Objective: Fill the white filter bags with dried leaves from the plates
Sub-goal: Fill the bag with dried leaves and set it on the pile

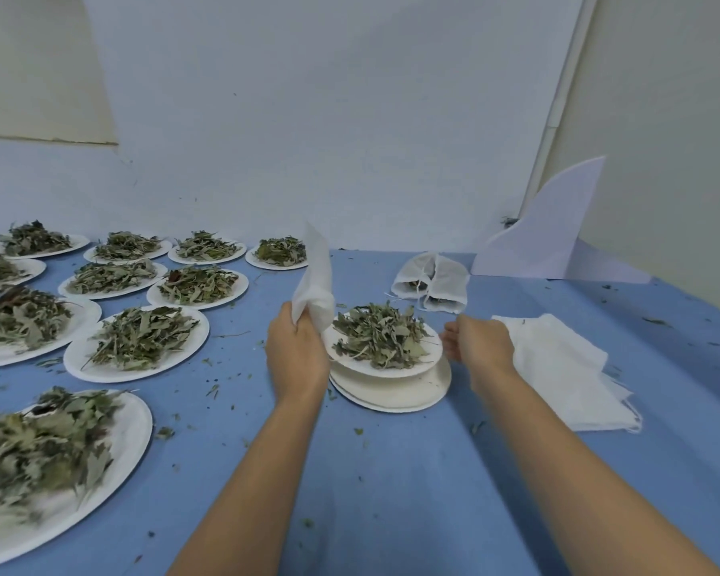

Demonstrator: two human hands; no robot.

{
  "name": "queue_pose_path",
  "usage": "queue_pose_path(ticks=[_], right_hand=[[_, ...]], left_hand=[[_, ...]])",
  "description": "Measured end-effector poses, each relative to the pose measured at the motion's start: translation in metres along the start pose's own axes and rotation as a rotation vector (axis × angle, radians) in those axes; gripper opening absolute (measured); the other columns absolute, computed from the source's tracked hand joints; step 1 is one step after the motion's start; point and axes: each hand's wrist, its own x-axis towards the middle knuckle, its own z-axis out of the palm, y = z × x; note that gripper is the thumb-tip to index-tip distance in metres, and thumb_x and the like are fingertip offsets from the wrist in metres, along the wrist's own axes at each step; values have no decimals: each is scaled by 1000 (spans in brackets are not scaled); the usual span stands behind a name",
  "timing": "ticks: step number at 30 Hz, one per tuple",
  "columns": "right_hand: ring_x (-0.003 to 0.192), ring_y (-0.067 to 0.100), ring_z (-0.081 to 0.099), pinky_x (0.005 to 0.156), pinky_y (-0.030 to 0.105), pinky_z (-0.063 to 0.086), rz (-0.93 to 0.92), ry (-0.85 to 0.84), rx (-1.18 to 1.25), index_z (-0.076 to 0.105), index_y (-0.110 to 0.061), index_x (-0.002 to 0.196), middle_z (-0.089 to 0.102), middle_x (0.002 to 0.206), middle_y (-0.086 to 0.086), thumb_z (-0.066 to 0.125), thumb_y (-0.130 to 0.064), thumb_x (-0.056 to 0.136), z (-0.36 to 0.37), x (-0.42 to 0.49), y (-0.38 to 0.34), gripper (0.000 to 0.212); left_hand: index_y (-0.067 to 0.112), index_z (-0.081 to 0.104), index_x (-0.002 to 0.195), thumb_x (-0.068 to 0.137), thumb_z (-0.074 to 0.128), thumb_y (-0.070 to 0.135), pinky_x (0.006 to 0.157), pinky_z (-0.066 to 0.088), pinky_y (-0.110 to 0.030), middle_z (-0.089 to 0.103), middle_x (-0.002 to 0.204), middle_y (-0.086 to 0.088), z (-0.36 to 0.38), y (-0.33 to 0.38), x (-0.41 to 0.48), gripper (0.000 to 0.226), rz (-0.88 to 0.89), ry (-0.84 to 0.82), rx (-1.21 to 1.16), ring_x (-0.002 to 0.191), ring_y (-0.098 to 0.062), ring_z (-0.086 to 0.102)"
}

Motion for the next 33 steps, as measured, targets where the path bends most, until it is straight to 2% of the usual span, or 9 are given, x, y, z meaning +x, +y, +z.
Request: queue_pose_path(ticks=[3,6,9,11,13,18,20,24,33], right_hand=[[70,28,52,70,41,45,-108,37,-217,63,16,86,66,86,26,49,-10,88,-5,-7,9,30],[53,17,34,50,32,26,-185,29,-307,40,-7,52,46,54,8,46,-8,86,-4,-15,15,35],[47,22,25,46,33,22,-240,31,-239,33,-13,49,29,48,7,44,-4,81,4,-25,13,35],[58,38,42,54,44,37,-192,51,-98,59,7,71,50,67,26,44,-5,85,11,-29,11,24],[64,25,49,55,36,39,-87,35,9,57,9,98,57,87,21,43,-10,91,16,-30,10,25],[62,6,42,51,26,28,14,12,120,53,-10,101,49,75,-6,41,-17,94,25,-18,11,15],[63,6,43,52,25,28,11,9,110,55,-10,100,51,77,-6,42,-17,94,28,-15,11,16],[63,6,43,51,25,28,-21,-8,96,50,-16,88,48,77,-6,42,-17,94,34,-14,11,9],[68,9,48,53,25,32,-57,-2,80,49,-20,89,51,81,-6,41,-19,96,32,-18,16,11]], left_hand=[[17,48,92,100,28,19,71,35,-35,55,101,-9,3,-4,-5,22,-34,-6,87,84,-24,50],[14,48,96,101,28,22,72,33,-35,55,106,-12,5,-7,-4,22,-46,-2,145,84,-24,48],[11,52,104,102,29,21,74,31,-32,55,110,-10,8,-5,-8,25,-45,-14,64,87,-21,45],[13,53,121,102,30,24,78,31,-30,53,109,0,12,-1,-11,32,-111,-20,-75,92,-17,44],[12,53,127,101,31,23,81,33,-31,55,111,-1,18,4,-10,36,-198,-18,-189,96,-19,46],[-8,52,118,101,34,13,64,37,-22,57,118,-27,27,3,-6,33,-161,-8,-273,100,-37,55],[-3,54,117,102,34,15,63,35,-17,58,104,-21,26,1,-5,31,-111,-37,-284,89,-28,51],[22,57,102,98,29,15,71,36,-32,60,99,-1,27,-1,5,29,-170,-62,-239,88,-23,52],[9,59,110,99,30,14,75,34,-30,61,107,-16,25,2,-1,32,-180,-57,-244,101,-32,57]])
